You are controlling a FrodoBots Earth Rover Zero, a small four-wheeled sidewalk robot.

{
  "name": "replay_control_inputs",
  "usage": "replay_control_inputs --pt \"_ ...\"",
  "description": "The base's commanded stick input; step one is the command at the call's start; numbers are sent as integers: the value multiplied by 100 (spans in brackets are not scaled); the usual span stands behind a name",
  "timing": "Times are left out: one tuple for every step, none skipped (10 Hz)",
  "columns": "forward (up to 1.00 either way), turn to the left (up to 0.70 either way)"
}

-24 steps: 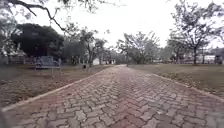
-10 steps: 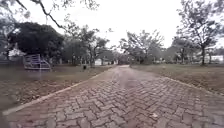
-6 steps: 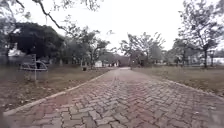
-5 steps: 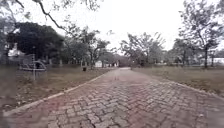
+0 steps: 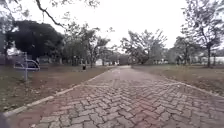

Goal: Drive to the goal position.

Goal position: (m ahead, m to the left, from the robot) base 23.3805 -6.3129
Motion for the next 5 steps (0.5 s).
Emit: replay_control_inputs --pt "70 0" --pt "70 0" --pt "70 0" --pt "70 0" --pt "70 0"
